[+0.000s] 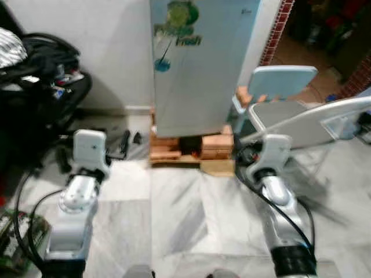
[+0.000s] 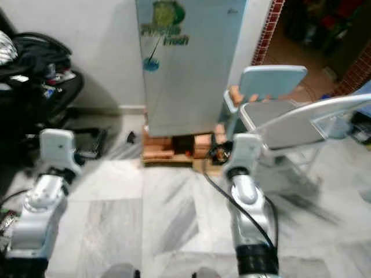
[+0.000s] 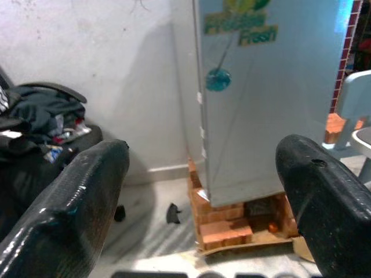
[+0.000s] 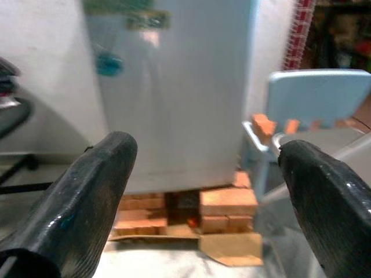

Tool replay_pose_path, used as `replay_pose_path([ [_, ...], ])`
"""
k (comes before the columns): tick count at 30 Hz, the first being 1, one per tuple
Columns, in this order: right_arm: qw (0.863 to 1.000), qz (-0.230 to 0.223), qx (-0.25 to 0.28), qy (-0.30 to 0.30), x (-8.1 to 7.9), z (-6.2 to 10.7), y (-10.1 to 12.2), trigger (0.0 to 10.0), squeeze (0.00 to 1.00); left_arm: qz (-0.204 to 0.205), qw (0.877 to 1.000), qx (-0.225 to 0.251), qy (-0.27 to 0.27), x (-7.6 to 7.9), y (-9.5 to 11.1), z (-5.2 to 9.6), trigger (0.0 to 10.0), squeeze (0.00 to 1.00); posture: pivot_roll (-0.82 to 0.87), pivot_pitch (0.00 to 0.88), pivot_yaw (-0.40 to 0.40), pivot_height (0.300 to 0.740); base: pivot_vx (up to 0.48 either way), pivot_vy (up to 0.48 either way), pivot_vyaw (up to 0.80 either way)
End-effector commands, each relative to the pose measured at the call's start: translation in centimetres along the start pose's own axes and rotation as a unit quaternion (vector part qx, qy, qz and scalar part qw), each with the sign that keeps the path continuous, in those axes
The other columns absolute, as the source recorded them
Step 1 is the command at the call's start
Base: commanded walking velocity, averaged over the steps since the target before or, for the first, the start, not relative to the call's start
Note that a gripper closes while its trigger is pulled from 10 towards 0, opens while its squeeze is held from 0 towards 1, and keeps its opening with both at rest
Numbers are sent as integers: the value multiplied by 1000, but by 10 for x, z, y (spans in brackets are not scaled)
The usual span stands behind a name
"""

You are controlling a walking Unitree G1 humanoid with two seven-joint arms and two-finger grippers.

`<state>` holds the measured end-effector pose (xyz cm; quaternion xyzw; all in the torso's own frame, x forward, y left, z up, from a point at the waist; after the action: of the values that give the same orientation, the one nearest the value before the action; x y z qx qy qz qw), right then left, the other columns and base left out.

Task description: Restocking fridge

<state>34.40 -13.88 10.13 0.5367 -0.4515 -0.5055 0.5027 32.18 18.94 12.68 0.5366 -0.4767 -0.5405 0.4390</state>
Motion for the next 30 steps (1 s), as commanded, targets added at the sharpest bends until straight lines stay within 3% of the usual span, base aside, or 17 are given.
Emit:
replay_pose_path([
  [1, 1000, 12, 9, -9, 10, 0, 7, 10000, 0, 5, 1000, 21, -14, 9, 11, -4, 10000, 0, 99, 12, -11, 740, 0, 476, -800],
  [7, 1000, 17, 10, -17, 15, 0, 8, 10000, 0, 7, 1000, 20, -19, 14, 9, -2, 10000, 0, 97, 21, -16, 740, 0, 476, -800],
  [17, 1000, 15, 11, -6, 6, -1, 7, 10000, 0, 4, 999, 24, -21, 15, 11, -3, 10000, 0, 107, 20, -13, 740, 0, 453, -779],
  [30, 1000, 12, 12, -11, 9, -4, 7, 10000, 0, -5, 1000, 22, -22, 17, 9, -2, 10000, 0, 108, 16, -17, 740, 0, 450, -63],
])
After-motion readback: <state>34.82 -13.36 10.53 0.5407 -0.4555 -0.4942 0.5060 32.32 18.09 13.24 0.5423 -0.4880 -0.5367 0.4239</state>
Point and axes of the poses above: a point about 5 cm out from each wrist's last joint towards the gripper, its own z axis pointing back from the gripper into the wrist, its own y axis along the axis of the wrist's last joint, x = y × z, the point moved 5 cm from there along -z, pointing out of the wrist towards the gripper, and after that the axes turned 1 degree about -z, right-handed, at the moved point
